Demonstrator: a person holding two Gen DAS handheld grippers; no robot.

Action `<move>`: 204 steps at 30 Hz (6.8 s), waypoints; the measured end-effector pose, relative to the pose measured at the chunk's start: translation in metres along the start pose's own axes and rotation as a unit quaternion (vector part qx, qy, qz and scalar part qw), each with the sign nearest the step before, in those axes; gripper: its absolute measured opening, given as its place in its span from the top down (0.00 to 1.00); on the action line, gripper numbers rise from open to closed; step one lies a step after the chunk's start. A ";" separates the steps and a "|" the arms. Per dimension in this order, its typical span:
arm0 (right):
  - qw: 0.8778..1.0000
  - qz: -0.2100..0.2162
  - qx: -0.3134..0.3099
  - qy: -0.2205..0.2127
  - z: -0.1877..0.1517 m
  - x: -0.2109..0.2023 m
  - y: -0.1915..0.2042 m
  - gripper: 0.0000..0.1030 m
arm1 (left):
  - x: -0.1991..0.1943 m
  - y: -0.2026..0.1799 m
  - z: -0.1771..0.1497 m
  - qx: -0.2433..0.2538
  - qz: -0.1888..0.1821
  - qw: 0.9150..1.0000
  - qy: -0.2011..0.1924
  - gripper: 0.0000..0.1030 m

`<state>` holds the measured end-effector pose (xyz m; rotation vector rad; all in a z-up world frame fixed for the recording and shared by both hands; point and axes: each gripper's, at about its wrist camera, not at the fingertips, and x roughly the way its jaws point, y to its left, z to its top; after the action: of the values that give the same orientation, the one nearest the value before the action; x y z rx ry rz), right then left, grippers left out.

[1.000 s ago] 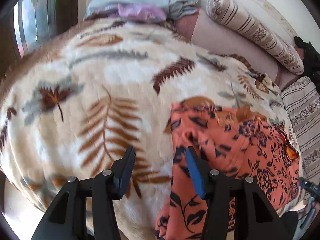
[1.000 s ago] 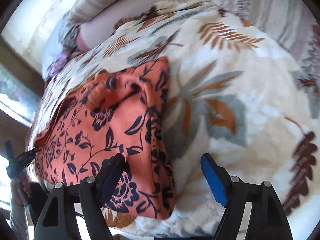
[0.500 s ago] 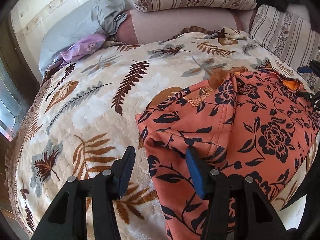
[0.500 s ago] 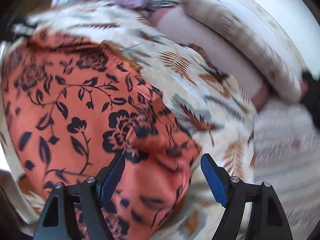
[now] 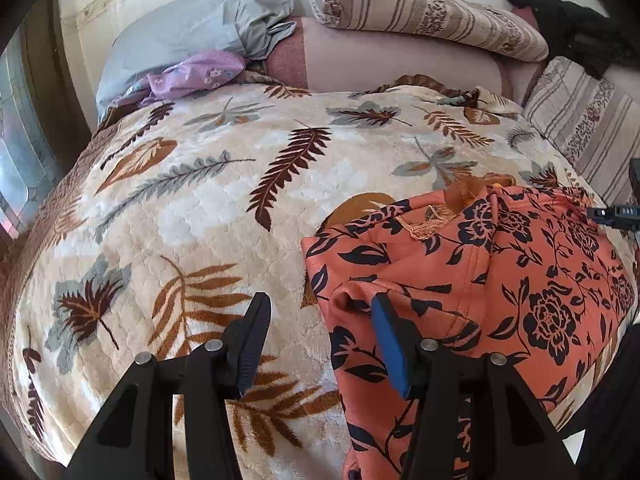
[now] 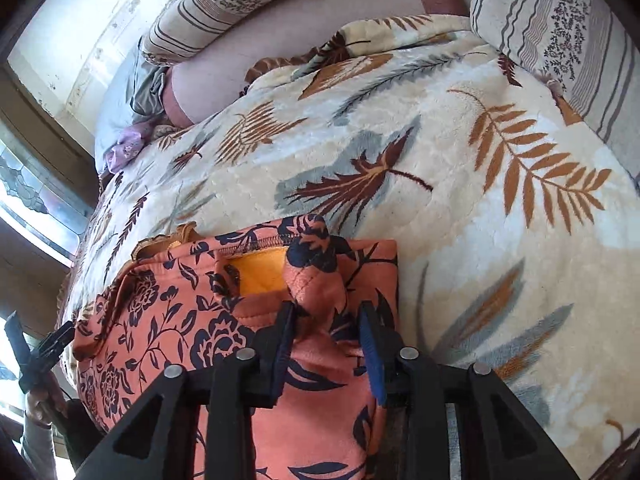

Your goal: Fold small clothes

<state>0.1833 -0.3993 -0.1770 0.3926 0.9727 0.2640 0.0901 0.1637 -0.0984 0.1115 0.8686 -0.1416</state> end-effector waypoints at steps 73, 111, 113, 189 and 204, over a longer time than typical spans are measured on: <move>0.997 -0.037 -0.058 -0.038 0.020 0.019 0.018 0.35 | 0.095 0.008 0.046 -0.043 -0.088 0.991 0.086 0.82; 0.990 -0.015 0.056 -0.127 -0.015 -0.068 -0.015 0.24 | 0.023 -0.015 0.030 0.007 -0.006 1.000 -0.010 0.39; 0.990 0.004 0.041 -0.131 -0.025 -0.077 -0.001 0.24 | 0.040 -0.020 0.019 0.007 0.011 0.999 0.036 0.62; 0.987 -0.005 0.142 -0.078 -0.088 -0.027 0.038 0.80 | 0.066 -0.201 0.002 0.038 -0.106 0.993 -0.025 0.10; 0.985 0.058 -0.158 0.021 -0.119 0.091 0.286 0.80 | 0.050 -0.009 -0.013 -0.374 -0.236 0.896 -0.044 0.12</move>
<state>0.1204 -0.0822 -0.1797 0.1523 0.9313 0.5267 0.1104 0.1528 -0.1456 -0.8303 0.7949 -0.2546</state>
